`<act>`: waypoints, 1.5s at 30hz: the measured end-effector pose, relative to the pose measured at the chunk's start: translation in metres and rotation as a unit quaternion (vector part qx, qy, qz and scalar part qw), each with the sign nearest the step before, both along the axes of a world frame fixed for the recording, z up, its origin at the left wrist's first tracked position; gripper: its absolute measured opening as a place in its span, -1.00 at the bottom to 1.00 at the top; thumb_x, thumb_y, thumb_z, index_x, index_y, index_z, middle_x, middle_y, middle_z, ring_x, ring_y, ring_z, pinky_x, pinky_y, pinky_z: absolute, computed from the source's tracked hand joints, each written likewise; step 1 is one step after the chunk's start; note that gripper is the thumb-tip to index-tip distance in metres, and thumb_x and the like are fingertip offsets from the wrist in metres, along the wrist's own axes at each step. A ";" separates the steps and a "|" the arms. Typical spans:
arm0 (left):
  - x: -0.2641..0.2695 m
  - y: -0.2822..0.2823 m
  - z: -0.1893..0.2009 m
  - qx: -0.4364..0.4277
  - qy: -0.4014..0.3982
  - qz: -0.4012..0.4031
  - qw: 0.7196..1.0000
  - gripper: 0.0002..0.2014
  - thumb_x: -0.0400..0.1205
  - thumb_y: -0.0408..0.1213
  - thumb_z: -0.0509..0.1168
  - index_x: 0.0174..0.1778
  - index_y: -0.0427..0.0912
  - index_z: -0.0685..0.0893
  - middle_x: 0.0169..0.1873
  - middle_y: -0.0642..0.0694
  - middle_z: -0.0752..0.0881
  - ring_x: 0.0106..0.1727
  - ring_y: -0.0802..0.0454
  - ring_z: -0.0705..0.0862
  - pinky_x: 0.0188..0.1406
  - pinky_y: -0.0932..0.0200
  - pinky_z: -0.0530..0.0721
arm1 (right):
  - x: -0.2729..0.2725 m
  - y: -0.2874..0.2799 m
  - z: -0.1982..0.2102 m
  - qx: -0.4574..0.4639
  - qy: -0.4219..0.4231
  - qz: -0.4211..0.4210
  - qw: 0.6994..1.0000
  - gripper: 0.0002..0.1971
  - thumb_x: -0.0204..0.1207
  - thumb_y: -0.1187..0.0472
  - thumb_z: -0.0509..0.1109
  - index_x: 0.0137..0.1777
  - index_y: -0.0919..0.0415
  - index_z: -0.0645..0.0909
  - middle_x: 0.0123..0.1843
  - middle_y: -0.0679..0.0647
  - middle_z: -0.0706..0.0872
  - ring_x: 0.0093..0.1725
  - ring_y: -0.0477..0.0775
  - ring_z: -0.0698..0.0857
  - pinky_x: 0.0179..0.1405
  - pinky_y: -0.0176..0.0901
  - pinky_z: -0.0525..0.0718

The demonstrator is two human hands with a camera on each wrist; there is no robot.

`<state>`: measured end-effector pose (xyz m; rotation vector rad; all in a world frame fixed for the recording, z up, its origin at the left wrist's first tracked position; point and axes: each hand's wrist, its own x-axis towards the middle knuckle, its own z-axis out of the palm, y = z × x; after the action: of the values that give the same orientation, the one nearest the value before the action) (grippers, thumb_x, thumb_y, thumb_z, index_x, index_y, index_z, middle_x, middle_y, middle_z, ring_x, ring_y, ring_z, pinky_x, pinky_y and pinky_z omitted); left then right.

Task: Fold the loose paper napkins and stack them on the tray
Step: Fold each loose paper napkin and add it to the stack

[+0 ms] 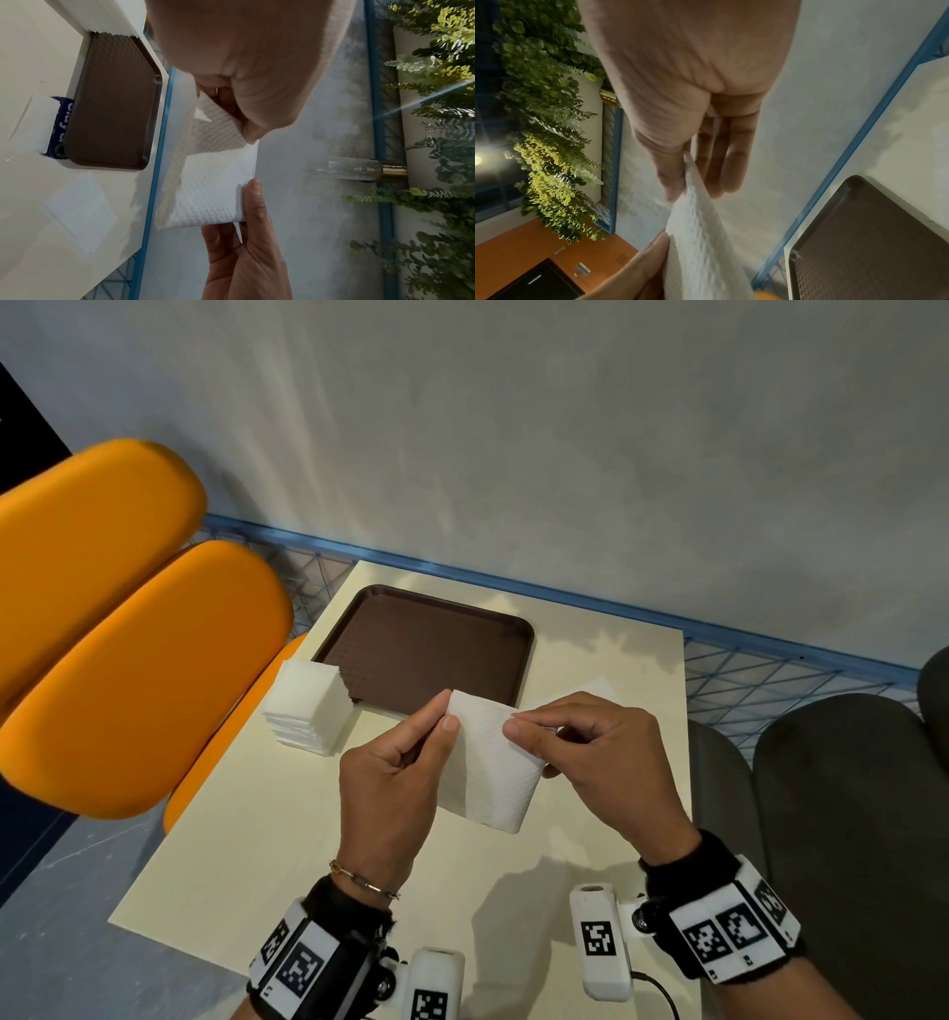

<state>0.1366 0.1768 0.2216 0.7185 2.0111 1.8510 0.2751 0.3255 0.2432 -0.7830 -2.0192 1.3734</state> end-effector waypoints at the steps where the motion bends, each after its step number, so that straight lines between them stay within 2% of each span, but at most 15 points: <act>1: 0.000 0.000 0.000 0.000 -0.002 0.000 1.000 -0.72 0.67 -0.23 0.48 0.24 0.22 0.79 -0.06 0.61 0.77 0.06 0.51 0.70 -0.06 0.54 0.68 | -0.001 0.000 0.000 0.000 -0.002 -0.001 1.000 -0.86 0.46 -0.05 0.69 -0.03 -0.09 0.95 -0.06 -0.14 0.90 -0.26 0.13 0.83 -0.22 0.23 0.87; 7: 0.000 0.002 -0.001 0.003 -0.010 0.005 1.000 -0.72 0.66 -0.23 0.50 0.28 0.09 0.83 -0.03 0.54 0.80 0.07 0.47 0.72 -0.02 0.49 0.72 | -0.001 0.001 0.000 -0.010 -0.012 -0.008 1.000 -0.86 0.45 -0.03 0.71 -0.03 -0.08 0.95 -0.07 -0.16 0.90 -0.29 0.10 0.82 -0.21 0.19 0.88; 12: -0.002 0.004 0.002 0.024 -0.060 0.005 0.998 -0.68 0.64 -0.22 0.52 0.30 0.15 0.83 0.08 0.28 0.87 0.13 0.33 0.77 0.09 0.37 0.78 | 0.000 0.004 0.001 -0.082 0.006 -0.016 0.996 -0.90 0.48 0.13 0.73 -0.04 0.05 0.92 -0.11 -0.03 0.92 -0.29 0.11 0.83 -0.24 0.03 0.88; 16: -0.003 0.004 0.004 0.047 -0.082 0.005 0.996 -0.58 0.67 -0.30 0.50 0.43 0.14 0.71 -0.13 -0.04 0.87 -0.04 0.29 0.77 -0.06 0.53 0.66 | 0.003 0.008 0.000 -0.167 0.028 -0.016 0.985 -0.81 0.48 0.23 0.72 0.07 0.15 0.88 -0.13 0.14 0.91 -0.25 0.19 0.85 -0.22 0.04 0.86; 19: -0.005 0.004 0.003 0.059 -0.096 0.018 0.993 -0.57 0.67 -0.30 0.51 0.41 0.18 0.68 -0.14 -0.21 0.82 -0.08 0.26 0.75 -0.08 0.52 0.67 | 0.006 0.011 -0.002 -0.205 0.034 -0.004 0.978 -0.77 0.51 0.29 0.69 0.15 0.21 0.84 -0.15 0.23 0.89 -0.23 0.20 0.85 -0.18 0.02 0.86; 22: -0.007 0.003 0.001 0.044 -0.089 0.028 0.995 -0.60 0.68 -0.27 0.50 0.38 0.21 0.67 -0.16 -0.07 0.83 -0.08 0.28 0.74 -0.08 0.45 0.65 | 0.005 0.011 -0.005 -0.220 0.038 -0.007 0.975 -0.78 0.52 0.33 0.68 0.14 0.24 0.81 -0.19 0.29 0.87 -0.23 0.22 0.85 -0.16 -0.02 0.86; 25: -0.009 0.001 -0.005 0.026 -0.062 0.031 0.997 -0.62 0.69 -0.24 0.49 0.38 0.21 0.67 -0.10 0.09 0.84 -0.03 0.29 0.76 -0.17 0.48 0.69 | -0.001 0.008 -0.011 -0.218 0.026 -0.013 0.976 -0.78 0.59 0.32 0.63 0.20 0.22 0.76 -0.17 0.25 0.87 -0.19 0.16 0.86 -0.07 -0.01 0.85; 27: -0.012 -0.001 -0.009 0.011 -0.045 0.035 0.998 -0.63 0.70 -0.21 0.48 0.39 0.21 0.67 -0.06 0.13 0.84 0.01 0.23 0.77 -0.16 0.42 0.70 | -0.005 0.006 -0.012 -0.232 0.016 0.003 0.972 -0.69 0.62 0.21 0.60 0.33 0.15 0.71 -0.03 0.18 0.90 -0.05 0.11 0.88 0.03 -0.06 0.84; 30: -0.020 -0.006 -0.016 -0.007 -0.032 0.035 0.999 -0.63 0.70 -0.13 0.46 0.41 0.23 0.66 0.02 0.16 0.82 0.06 0.13 0.78 -0.11 0.32 0.73 | -0.017 -0.005 -0.013 -0.299 -0.013 0.074 0.951 -0.44 0.50 0.03 0.61 0.48 0.15 0.64 0.26 0.10 0.86 0.17 0.05 0.88 0.06 -0.17 0.84; 32: -0.028 -0.011 -0.021 -0.023 -0.017 0.037 0.999 -0.64 0.71 -0.10 0.45 0.40 0.29 0.64 0.06 0.24 0.79 0.10 0.17 0.77 -0.15 0.28 0.80 | -0.031 -0.017 -0.022 -0.322 -0.030 0.109 0.940 -0.55 0.54 0.13 0.62 0.40 0.25 0.72 0.21 0.19 0.89 0.11 0.13 0.89 0.08 -0.04 0.87; 35: -0.041 -0.018 -0.029 -0.034 -0.001 0.053 0.998 -0.66 0.72 -0.13 0.45 0.35 0.35 0.62 0.04 0.34 0.75 0.11 0.22 0.77 -0.18 0.29 0.82 | -0.050 -0.030 -0.041 -0.317 -0.060 0.073 0.944 -0.78 0.62 0.25 0.60 0.19 0.36 0.83 0.03 0.32 0.91 -0.08 0.26 0.86 0.00 0.09 0.90; 38: -0.062 -0.031 -0.040 -0.042 0.005 0.071 0.997 -0.68 0.72 -0.19 0.45 0.35 0.25 0.68 0.03 0.24 0.80 0.12 0.14 0.79 -0.15 0.33 0.79 | -0.073 -0.039 -0.054 -0.337 -0.078 0.050 0.937 -0.73 0.65 0.23 0.57 0.11 0.51 0.81 0.00 0.51 0.86 -0.18 0.31 0.81 -0.06 0.11 0.89; 40: -0.079 -0.040 -0.045 -0.054 0.011 0.071 0.996 -0.68 0.72 -0.21 0.45 0.31 0.27 0.69 0.01 0.27 0.81 0.13 0.20 0.78 -0.12 0.39 0.74 | -0.090 -0.048 -0.060 -0.349 -0.096 0.047 0.931 -0.68 0.73 0.21 0.49 0.07 0.57 0.78 -0.01 0.58 0.83 -0.22 0.30 0.83 -0.04 0.14 0.90; 43: -0.106 -0.052 -0.054 -0.063 -0.004 0.070 0.996 -0.67 0.71 -0.25 0.47 0.26 0.31 0.70 -0.04 0.36 0.79 0.11 0.25 0.77 -0.12 0.41 0.71 | -0.116 -0.061 -0.068 -0.369 -0.105 0.047 0.922 -0.64 0.76 0.15 0.46 0.09 0.55 0.78 -0.01 0.51 0.86 -0.14 0.28 0.87 -0.06 0.05 0.89; 45: -0.126 -0.059 -0.059 -0.062 -0.015 0.071 0.995 -0.68 0.71 -0.26 0.47 0.25 0.28 0.71 -0.05 0.35 0.80 0.10 0.24 0.77 -0.10 0.38 0.73 | -0.133 -0.070 -0.071 -0.399 -0.106 0.068 0.908 -0.58 0.69 0.09 0.54 0.17 0.56 0.75 0.04 0.40 0.88 -0.01 0.33 0.88 0.07 0.11 0.89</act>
<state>0.0104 0.1176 0.1628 0.5227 2.1862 1.7796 0.1416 0.2554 0.1717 -1.1813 -1.6396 2.3361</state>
